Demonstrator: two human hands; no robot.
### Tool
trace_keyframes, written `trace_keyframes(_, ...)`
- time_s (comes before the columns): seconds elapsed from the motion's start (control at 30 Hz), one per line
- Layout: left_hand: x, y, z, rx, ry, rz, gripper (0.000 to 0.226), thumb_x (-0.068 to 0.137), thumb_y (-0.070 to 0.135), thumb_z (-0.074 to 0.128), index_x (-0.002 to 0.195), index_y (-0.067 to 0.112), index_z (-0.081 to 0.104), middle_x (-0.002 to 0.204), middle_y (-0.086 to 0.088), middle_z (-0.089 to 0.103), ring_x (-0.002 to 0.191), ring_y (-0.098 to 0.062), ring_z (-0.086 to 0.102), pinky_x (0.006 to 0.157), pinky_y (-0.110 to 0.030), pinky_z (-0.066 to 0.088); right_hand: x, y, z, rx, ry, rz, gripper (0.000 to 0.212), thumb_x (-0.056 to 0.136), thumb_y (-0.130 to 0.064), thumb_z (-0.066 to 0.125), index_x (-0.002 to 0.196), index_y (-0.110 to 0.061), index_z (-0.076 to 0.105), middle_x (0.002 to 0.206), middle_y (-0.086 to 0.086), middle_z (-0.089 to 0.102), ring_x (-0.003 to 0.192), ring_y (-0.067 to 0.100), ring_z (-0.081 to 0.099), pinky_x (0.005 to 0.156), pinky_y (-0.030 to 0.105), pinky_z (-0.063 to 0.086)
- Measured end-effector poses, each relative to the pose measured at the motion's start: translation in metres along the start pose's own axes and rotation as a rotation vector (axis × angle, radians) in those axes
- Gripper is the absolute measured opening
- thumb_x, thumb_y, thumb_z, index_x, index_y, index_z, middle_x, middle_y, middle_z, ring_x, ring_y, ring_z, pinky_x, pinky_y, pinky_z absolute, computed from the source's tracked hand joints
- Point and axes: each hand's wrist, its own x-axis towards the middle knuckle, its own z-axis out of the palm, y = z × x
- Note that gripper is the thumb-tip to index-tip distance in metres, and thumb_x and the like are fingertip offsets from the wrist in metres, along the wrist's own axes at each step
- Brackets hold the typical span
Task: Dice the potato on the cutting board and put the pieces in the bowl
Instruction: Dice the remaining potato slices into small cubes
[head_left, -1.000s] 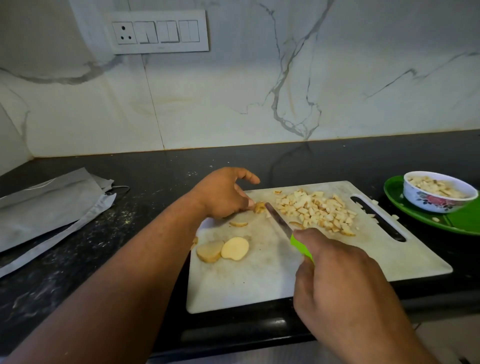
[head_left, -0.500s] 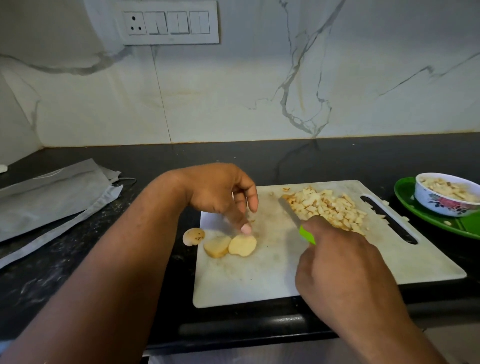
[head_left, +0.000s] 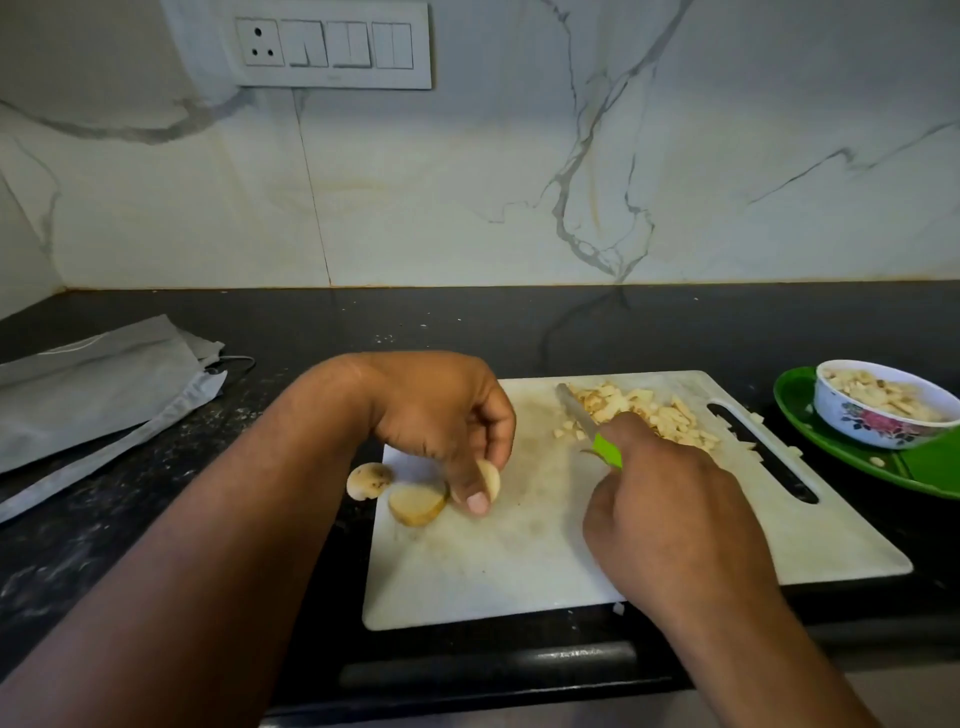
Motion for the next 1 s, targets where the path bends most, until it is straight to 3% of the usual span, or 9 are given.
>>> trace_keyframes(0.1, -0.003, -0.007, -0.006, -0.126, 0.266, 0.027, 0.024, 0.074, 0.026, 0.093, 0.089, 0.021, 0.075, 0.084, 0.003, 0.079, 0.082, -0.018, 0.076, 0.086, -0.034, 0.058, -0.012, -0.007, -0.009, 0.029, -0.012, -0.073, 0.038, 0.093, -0.032, 0.049, 0.13, -0.037, 0.047, 0.07, -0.014, 0.042, 0.055, 0.003, 0.035, 0.048, 0.012, 0.023)
trace_keyframes(0.2, 0.009, -0.025, -0.007, -0.229, 0.633, -0.005, 0.017, 0.079, 0.03, 0.09, 0.089, 0.026, 0.077, 0.084, 0.011, 0.078, 0.081, -0.007, 0.073, 0.086, -0.03, 0.059, -0.027, -0.016, -0.016, 0.085, -0.068, -0.121, 0.039, 0.094, -0.036, 0.044, 0.132, -0.041, 0.039, 0.08, -0.015, 0.048, 0.068, 0.007, 0.045, 0.06, 0.017, 0.035)
trace_keyframes(0.27, 0.018, -0.036, -0.004, -0.252, 0.734, -0.048, 0.01, 0.084, 0.03, 0.086, 0.09, 0.029, 0.079, 0.085, 0.015, 0.077, 0.083, -0.002, 0.072, 0.089, -0.029, 0.059, -0.036, -0.021, -0.016, 0.098, -0.11, -0.106, 0.039, 0.094, -0.038, 0.042, 0.131, -0.042, 0.033, 0.085, -0.014, 0.049, 0.077, 0.008, 0.049, 0.066, 0.02, 0.039)
trace_keyframes(0.4, 0.029, -0.043, 0.002, -0.237, 0.717, -0.065, 0.006, 0.088, 0.027, 0.082, 0.094, 0.028, 0.08, 0.085, 0.015, 0.078, 0.083, -0.004, 0.073, 0.089, -0.029, 0.059, -0.055, -0.042, -0.01, 0.135, -0.217, -0.143, 0.044, 0.089, -0.04, 0.033, 0.133, -0.041, 0.029, 0.095, -0.01, 0.054, 0.086, 0.01, 0.058, 0.066, 0.023, 0.04)
trace_keyframes(0.47, 0.031, -0.039, 0.004, -0.248, 0.682, -0.03, 0.011, 0.09, 0.024, 0.081, 0.1, 0.029, 0.081, 0.091, 0.017, 0.079, 0.088, 0.001, 0.072, 0.087, -0.019, 0.055, -0.06, -0.045, -0.008, 0.152, -0.185, -0.167, 0.05, 0.083, -0.039, 0.029, 0.132, -0.041, 0.034, 0.093, -0.009, 0.057, 0.08, 0.013, 0.059, 0.061, 0.025, 0.038)
trace_keyframes(0.53, 0.032, -0.036, 0.006, -0.236, 0.633, -0.005, 0.013, 0.091, 0.025, 0.08, 0.103, 0.031, 0.081, 0.095, 0.019, 0.078, 0.091, 0.006, 0.071, 0.083, -0.009, 0.048, -0.058, -0.039, -0.01, 0.17, -0.178, -0.137, 0.045, 0.09, -0.04, 0.031, 0.134, -0.042, 0.028, 0.098, -0.01, 0.055, 0.087, 0.012, 0.058, 0.066, 0.024, 0.038)
trace_keyframes(0.7, 0.037, -0.031, 0.012, -0.212, 0.551, -0.046, 0.014, 0.083, 0.022, 0.087, 0.094, 0.028, 0.083, 0.084, 0.018, 0.078, 0.082, 0.003, 0.072, 0.084, -0.025, 0.061, -0.043, -0.016, -0.026, 0.125, -0.143, -0.09, 0.04, 0.095, -0.04, 0.041, 0.132, -0.048, 0.029, 0.081, -0.016, 0.046, 0.077, 0.009, 0.045, 0.07, 0.018, 0.036)
trace_keyframes(0.87, 0.03, -0.035, 0.006, -0.126, 0.35, -0.086, 0.055, 0.072, 0.032, 0.095, 0.123, 0.033, 0.074, 0.104, 0.025, 0.072, 0.092, 0.012, 0.067, 0.089, -0.012, 0.049, -0.03, -0.004, -0.028, 0.069, -0.071, -0.07, 0.043, 0.092, -0.039, 0.047, 0.134, -0.045, 0.041, 0.071, -0.021, 0.041, 0.067, 0.005, 0.045, 0.065, 0.018, 0.036)
trace_keyframes(1.0, 0.025, -0.039, 0.003, -0.153, 0.318, -0.082, 0.053, 0.074, 0.031, 0.093, 0.123, 0.033, 0.074, 0.105, 0.021, 0.074, 0.093, 0.009, 0.068, 0.092, -0.014, 0.052, -0.021, -0.006, -0.024, 0.067, -0.044, -0.093, 0.041, 0.091, -0.036, 0.051, 0.131, -0.042, 0.05, 0.075, -0.02, 0.048, 0.069, 0.005, 0.048, 0.064, 0.016, 0.041)
